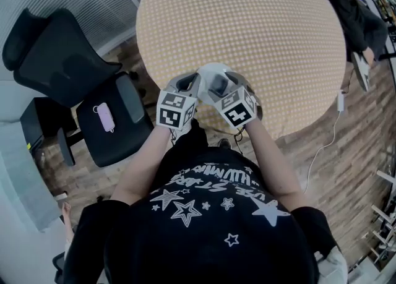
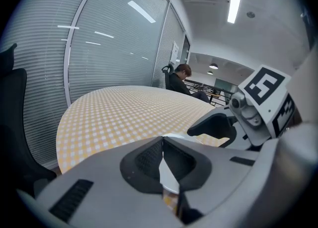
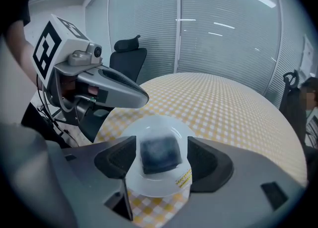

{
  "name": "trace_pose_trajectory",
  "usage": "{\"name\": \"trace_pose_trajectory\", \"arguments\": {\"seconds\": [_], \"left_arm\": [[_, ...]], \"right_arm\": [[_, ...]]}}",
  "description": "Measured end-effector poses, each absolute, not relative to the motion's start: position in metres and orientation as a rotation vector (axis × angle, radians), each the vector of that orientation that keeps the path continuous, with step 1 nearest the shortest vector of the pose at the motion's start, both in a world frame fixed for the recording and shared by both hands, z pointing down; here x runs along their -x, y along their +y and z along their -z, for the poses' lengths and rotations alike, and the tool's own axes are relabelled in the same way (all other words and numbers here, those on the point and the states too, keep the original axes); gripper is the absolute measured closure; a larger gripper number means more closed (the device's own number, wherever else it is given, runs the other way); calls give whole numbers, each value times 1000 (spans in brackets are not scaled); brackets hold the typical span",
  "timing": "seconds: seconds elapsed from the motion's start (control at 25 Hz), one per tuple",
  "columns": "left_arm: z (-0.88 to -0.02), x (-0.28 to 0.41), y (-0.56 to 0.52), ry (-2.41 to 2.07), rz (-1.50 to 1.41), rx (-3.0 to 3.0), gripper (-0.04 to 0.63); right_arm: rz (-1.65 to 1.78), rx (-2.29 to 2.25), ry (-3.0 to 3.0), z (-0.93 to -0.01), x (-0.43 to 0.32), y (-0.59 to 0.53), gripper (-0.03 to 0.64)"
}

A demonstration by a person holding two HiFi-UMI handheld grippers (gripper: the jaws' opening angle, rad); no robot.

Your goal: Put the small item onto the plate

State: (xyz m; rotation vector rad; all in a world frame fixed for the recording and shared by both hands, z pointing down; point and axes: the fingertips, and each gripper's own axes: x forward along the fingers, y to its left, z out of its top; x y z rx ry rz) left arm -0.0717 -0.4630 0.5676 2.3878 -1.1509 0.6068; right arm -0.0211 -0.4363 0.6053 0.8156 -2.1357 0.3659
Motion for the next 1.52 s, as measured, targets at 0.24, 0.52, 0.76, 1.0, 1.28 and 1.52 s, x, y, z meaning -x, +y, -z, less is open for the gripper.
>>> {"name": "trace_pose_trajectory", "arguments": {"seconds": [0.24, 0.52, 0.76, 1.0, 1.28, 1.52], "left_arm": [[-546, 65, -461, -1200, -552, -2403, 586], [-516, 45, -438, -1259, -492, -2435, 587], [-502, 22, -402, -1285, -468, -2448, 587], [-492, 3, -359, -1311, -437, -2444, 586], [-477, -12, -321, -1350, -395, -2449, 588], [-469, -19, -310, -1324, -379, -2481, 586]], "right_arm": [[-364, -902, -2213, -574, 7, -436, 318], [-368, -1097, -2288, -532, -35, -417, 488], [-384, -1199, -2331, -512, -75, -385, 560], [-394, -1224, -2381, -502, -100, -349, 569], [-404, -1256, -2436, -492, -117, -319, 569], [-409, -1326, -2448, -482, -126, -311, 574]]}}
